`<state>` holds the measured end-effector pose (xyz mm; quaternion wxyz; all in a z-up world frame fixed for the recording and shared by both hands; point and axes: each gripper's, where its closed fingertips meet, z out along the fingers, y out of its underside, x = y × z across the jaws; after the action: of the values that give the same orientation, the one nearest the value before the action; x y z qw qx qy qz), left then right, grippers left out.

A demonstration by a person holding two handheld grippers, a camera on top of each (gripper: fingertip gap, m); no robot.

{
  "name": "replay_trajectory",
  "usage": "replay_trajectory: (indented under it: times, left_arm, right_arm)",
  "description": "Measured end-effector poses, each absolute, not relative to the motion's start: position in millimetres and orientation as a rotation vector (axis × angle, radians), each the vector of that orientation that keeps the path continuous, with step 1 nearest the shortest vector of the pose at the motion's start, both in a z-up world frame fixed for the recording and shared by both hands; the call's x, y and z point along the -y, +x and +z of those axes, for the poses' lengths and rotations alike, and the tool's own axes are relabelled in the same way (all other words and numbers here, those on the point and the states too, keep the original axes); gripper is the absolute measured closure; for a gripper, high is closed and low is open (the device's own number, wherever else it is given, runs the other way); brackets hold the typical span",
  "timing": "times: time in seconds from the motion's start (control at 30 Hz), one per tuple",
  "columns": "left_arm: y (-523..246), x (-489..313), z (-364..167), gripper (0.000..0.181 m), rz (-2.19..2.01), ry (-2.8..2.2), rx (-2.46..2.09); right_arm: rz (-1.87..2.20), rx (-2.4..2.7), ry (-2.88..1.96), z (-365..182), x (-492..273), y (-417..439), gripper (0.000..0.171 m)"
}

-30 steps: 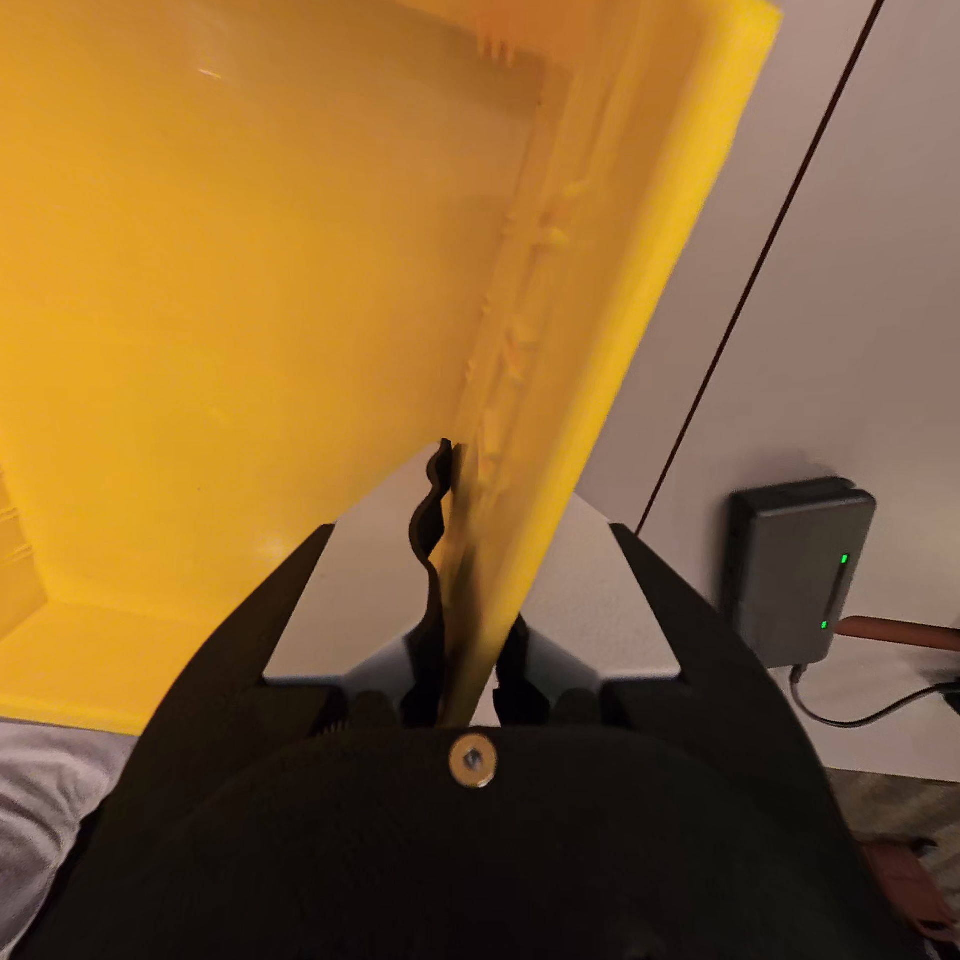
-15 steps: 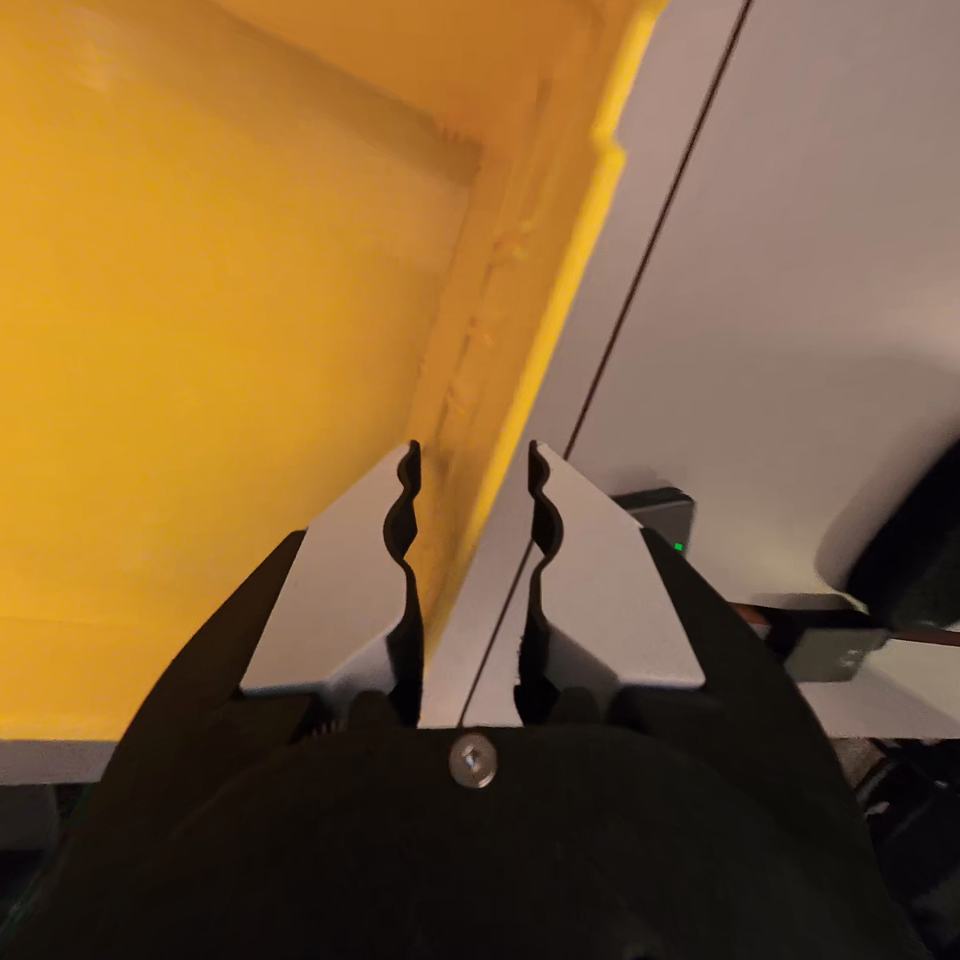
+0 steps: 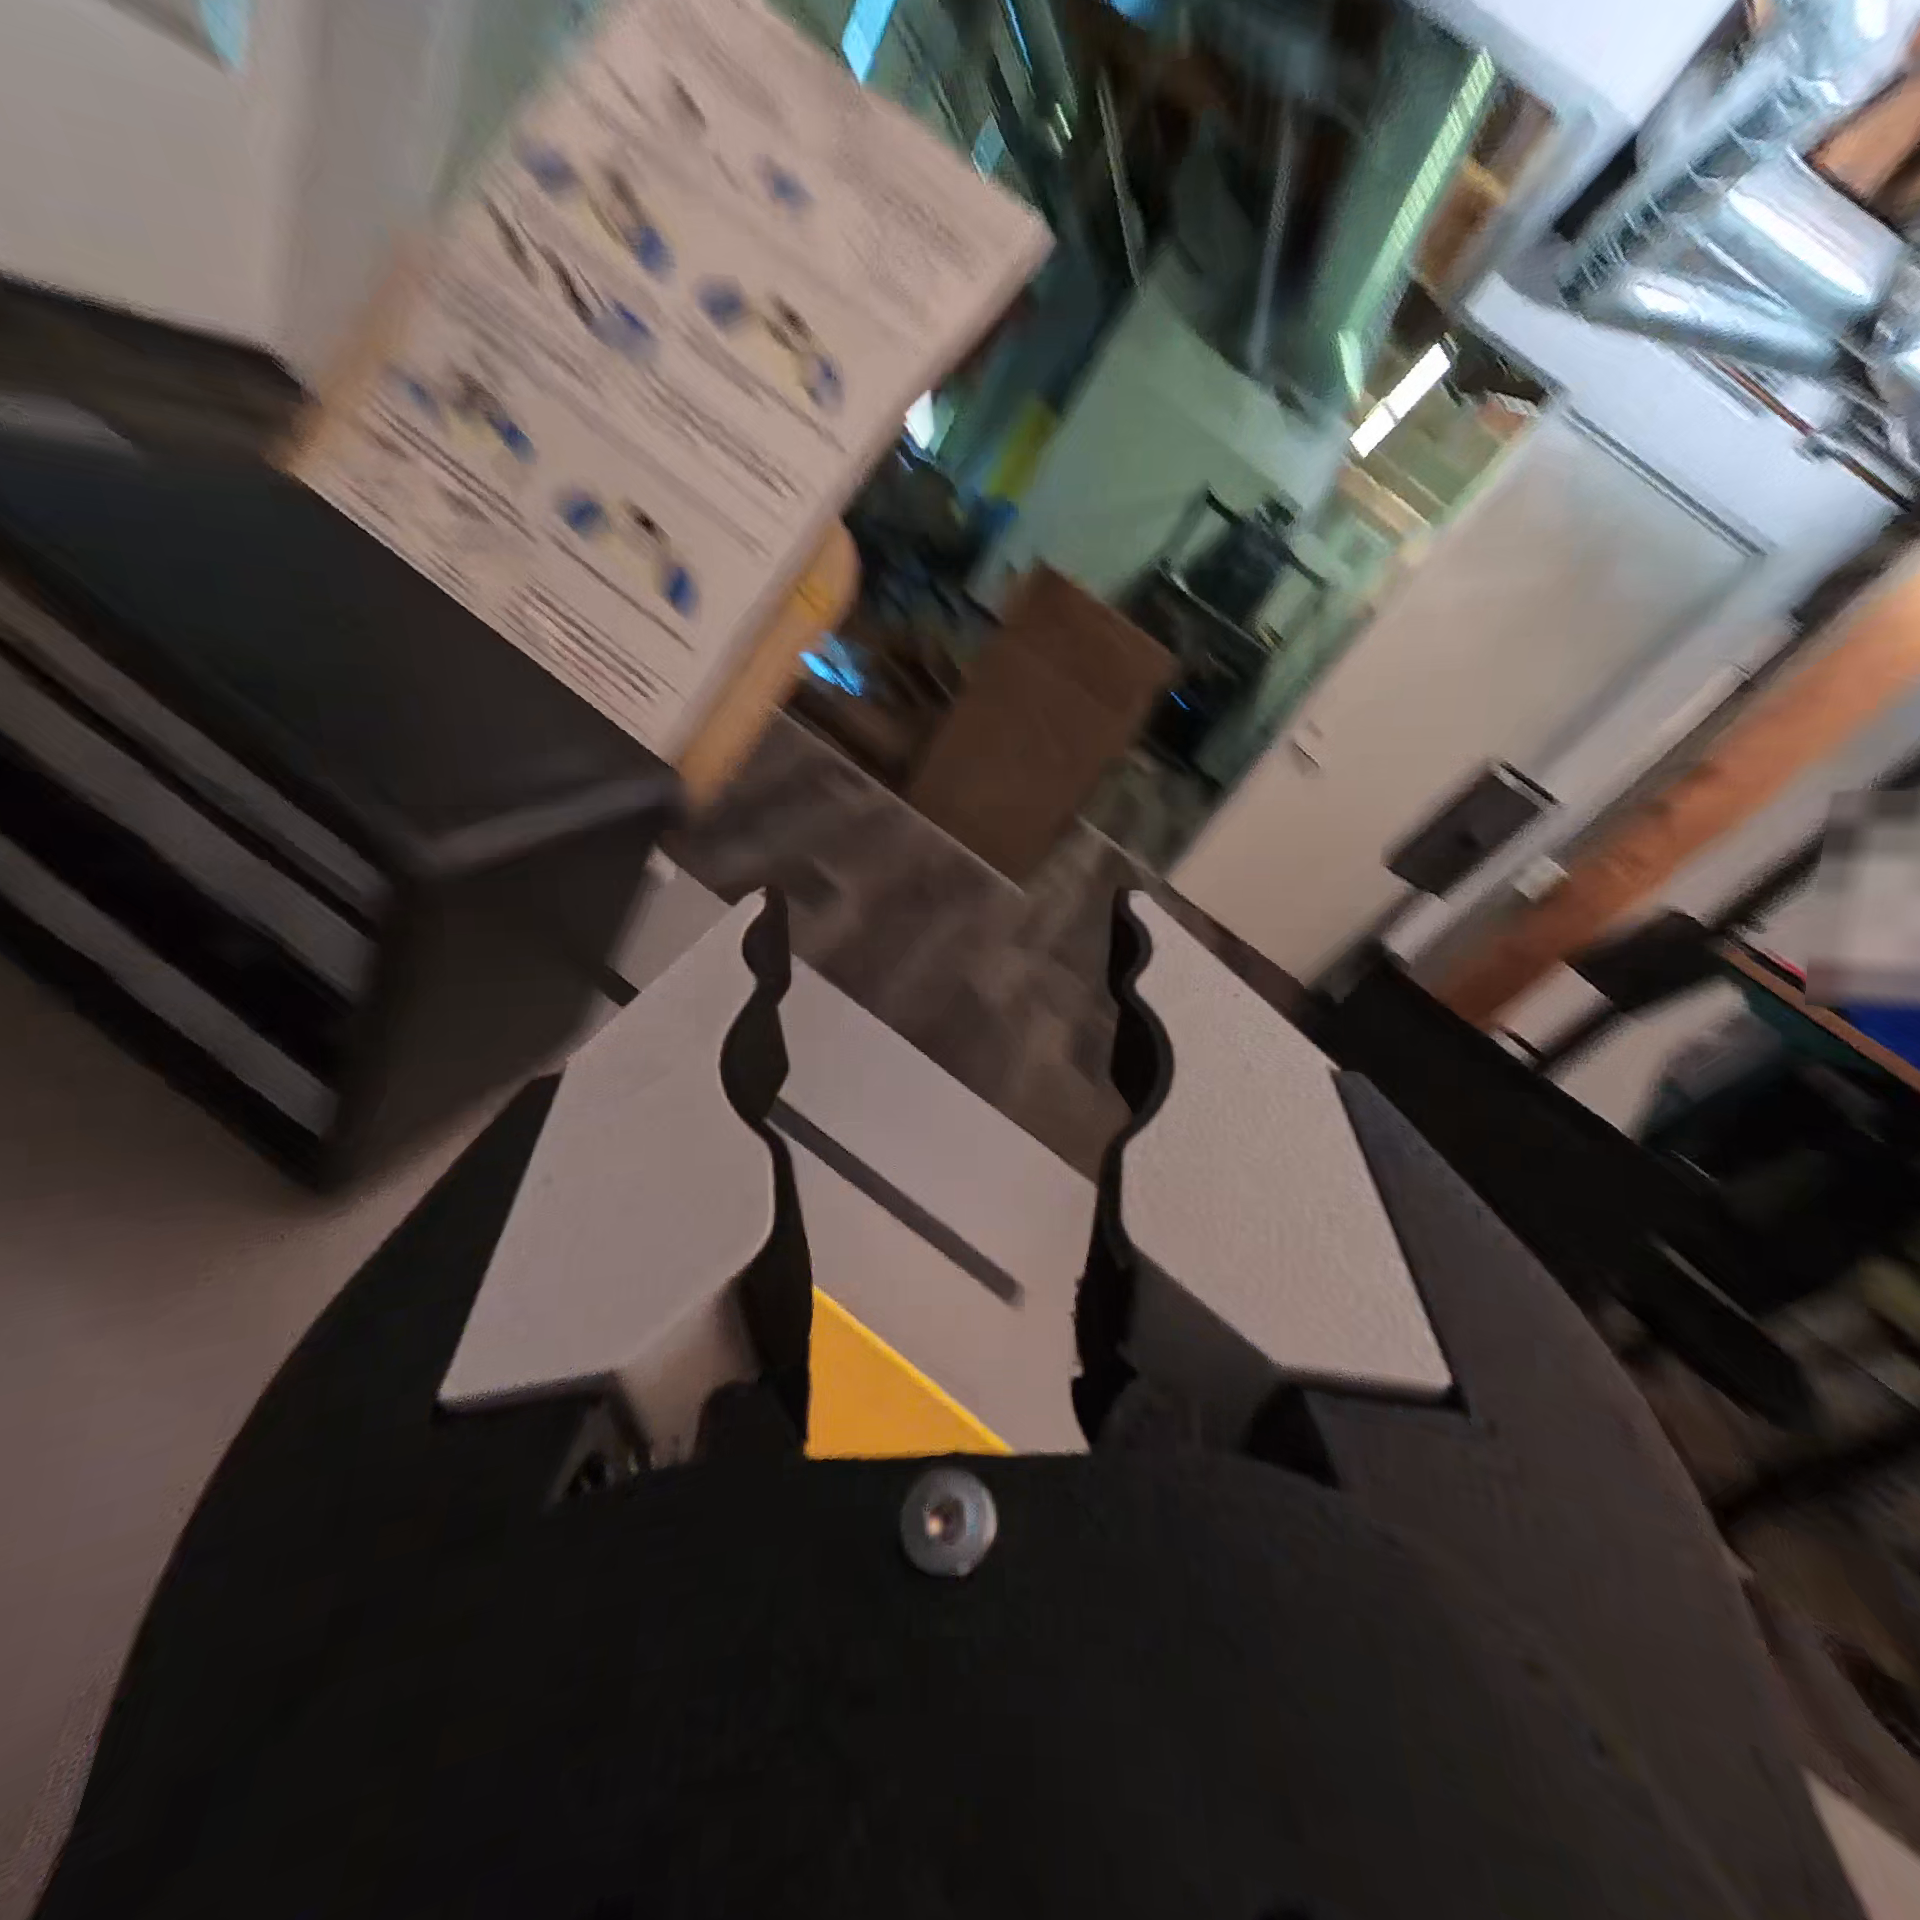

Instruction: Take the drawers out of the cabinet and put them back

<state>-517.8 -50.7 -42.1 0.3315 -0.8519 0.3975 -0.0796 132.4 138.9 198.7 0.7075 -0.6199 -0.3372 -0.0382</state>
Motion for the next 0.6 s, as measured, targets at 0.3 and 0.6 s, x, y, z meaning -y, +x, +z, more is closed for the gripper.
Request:
replay_trajectory:
  times: [0.3,0.6]
  left_arm:
    - [-531,47,-103,0.151,-0.064,-2.495,-1.333]
    - [-543,56,-128,0.177,0.012,-2.614,-1.425]
  right_arm:
    - [0.415,0.807,-1.064,207,-102,-28,0.111]
    - [0.718,0.61,-1.133,194,-162,-18,0.112]
